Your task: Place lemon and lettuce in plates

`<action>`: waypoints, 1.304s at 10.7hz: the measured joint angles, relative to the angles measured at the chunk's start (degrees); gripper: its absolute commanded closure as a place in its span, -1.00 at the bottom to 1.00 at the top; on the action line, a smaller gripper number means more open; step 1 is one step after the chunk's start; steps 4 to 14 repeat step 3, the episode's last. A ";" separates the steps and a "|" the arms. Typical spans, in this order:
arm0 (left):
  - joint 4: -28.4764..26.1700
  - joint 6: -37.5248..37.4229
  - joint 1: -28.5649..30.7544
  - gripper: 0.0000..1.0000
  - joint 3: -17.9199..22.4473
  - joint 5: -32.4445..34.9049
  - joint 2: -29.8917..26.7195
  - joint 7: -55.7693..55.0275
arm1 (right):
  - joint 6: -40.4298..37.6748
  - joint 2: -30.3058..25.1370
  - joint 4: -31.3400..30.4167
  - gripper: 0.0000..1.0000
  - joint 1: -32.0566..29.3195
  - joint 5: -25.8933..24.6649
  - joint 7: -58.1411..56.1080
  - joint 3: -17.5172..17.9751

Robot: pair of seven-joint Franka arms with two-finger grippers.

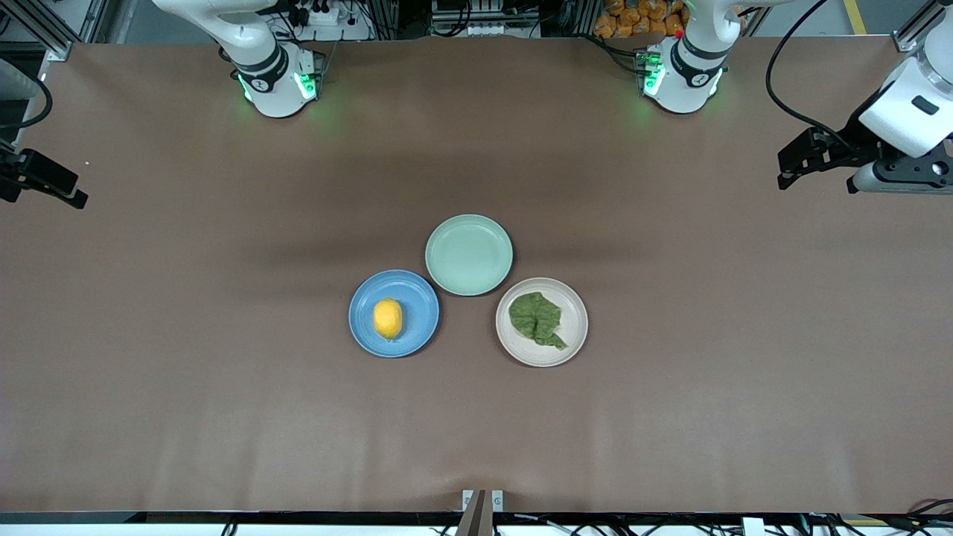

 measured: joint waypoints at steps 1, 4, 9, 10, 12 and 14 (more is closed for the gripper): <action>0.00 0.00 0.01 -1.00 0.03 0.00 0.00 0.00 | -0.04 0.07 0.00 -1.00 0.00 0.51 0.00 0.00; 0.01 0.00 0.05 -1.00 0.11 0.00 0.00 0.00 | -0.77 0.10 0.00 -1.00 0.00 1.98 0.02 0.00; 0.01 0.00 0.05 -1.00 0.11 0.00 0.00 0.00 | -0.77 0.10 0.00 -1.00 0.00 1.98 0.02 0.00; 0.01 0.00 0.05 -1.00 0.11 0.00 0.00 0.00 | -0.77 0.10 0.00 -1.00 0.00 1.98 0.02 0.00; 0.01 0.00 0.05 -1.00 0.11 0.00 0.00 0.00 | -0.77 0.10 0.00 -1.00 0.00 1.98 0.02 0.00; 0.01 0.00 0.05 -1.00 0.11 0.00 0.00 0.00 | -0.77 0.10 0.00 -1.00 0.00 1.98 0.02 0.00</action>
